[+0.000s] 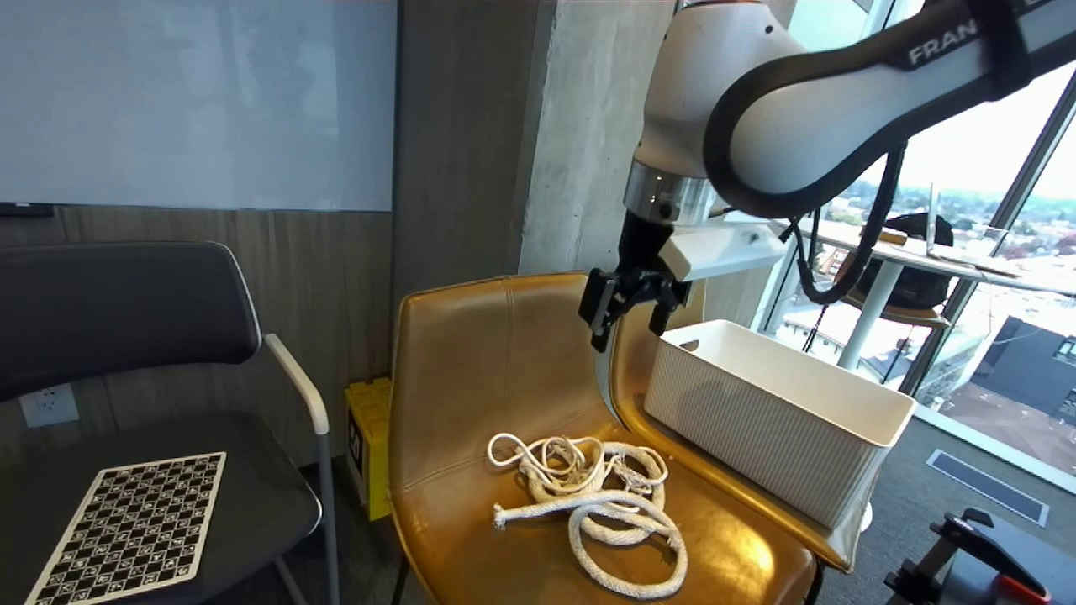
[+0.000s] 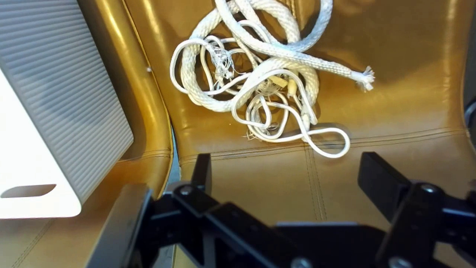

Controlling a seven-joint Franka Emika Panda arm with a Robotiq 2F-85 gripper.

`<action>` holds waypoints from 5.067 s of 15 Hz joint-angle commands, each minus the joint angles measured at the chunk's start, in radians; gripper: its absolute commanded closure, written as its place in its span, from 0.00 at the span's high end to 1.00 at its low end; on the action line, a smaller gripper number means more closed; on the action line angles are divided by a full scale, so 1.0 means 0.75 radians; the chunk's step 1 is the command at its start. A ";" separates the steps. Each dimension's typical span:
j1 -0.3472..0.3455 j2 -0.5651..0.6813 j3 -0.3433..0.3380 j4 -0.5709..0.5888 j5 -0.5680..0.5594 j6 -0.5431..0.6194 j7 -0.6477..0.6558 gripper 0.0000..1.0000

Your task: Shift the pieces of rope, one after the other, to the laundry basket

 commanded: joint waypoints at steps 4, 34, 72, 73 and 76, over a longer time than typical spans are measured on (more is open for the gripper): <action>0.010 0.351 -0.113 0.315 0.077 -0.025 -0.046 1.00; -0.051 1.084 -0.107 1.131 0.326 -0.636 -0.162 0.19; -0.436 0.076 -0.343 1.460 0.288 -1.236 -0.052 0.01; -0.460 0.102 -0.340 1.452 0.303 -1.231 -0.050 0.01; -0.516 0.210 -0.330 1.414 0.344 -1.208 -0.046 0.01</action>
